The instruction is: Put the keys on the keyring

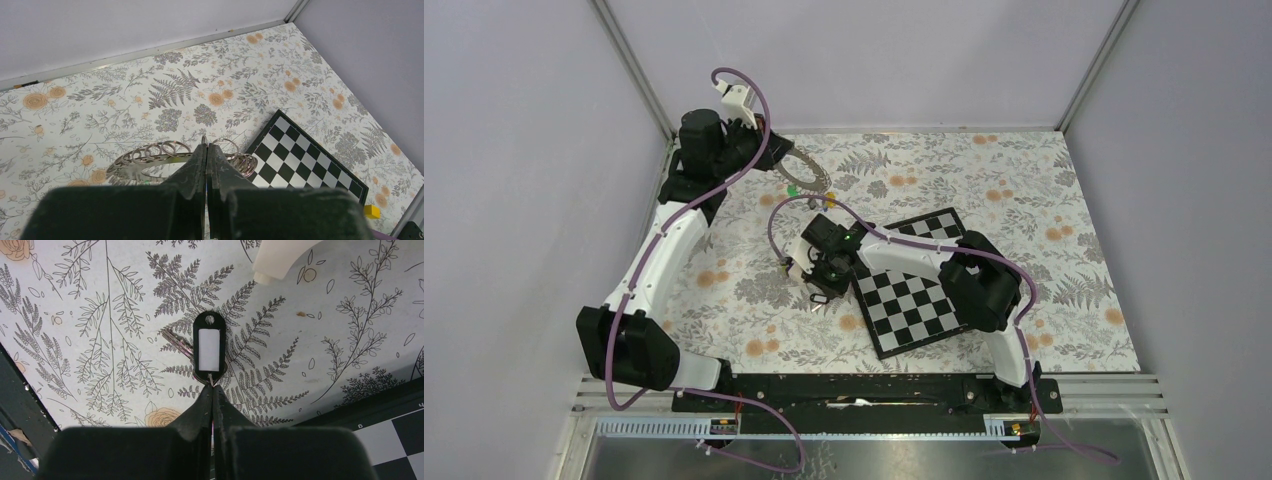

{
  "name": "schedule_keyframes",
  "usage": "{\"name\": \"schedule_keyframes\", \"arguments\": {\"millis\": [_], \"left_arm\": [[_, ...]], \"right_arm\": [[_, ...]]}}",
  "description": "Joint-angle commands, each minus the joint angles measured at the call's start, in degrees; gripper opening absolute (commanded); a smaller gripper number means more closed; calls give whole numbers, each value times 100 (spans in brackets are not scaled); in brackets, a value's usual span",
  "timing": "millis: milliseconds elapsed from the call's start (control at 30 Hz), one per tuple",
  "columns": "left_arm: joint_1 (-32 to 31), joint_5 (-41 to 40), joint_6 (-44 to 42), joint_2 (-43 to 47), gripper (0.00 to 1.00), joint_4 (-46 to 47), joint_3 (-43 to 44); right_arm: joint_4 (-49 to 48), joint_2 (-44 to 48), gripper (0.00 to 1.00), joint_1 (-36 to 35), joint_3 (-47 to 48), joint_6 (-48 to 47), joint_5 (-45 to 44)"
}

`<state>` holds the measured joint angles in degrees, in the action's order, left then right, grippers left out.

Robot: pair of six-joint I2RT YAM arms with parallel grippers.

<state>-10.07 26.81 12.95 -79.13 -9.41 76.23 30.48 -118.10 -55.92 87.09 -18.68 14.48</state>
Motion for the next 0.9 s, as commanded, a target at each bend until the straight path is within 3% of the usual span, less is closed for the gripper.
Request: {"name": "schedule_keyframes", "arguments": {"millis": [0, 867], "left_arm": [[31, 162, 41, 293, 0, 528, -16], [31, 164, 23, 291, 0, 568, -47]], "right_arm": [[-44, 95, 3, -42, -9, 19, 153], [59, -170, 18, -42, 193, 164, 351]]}}
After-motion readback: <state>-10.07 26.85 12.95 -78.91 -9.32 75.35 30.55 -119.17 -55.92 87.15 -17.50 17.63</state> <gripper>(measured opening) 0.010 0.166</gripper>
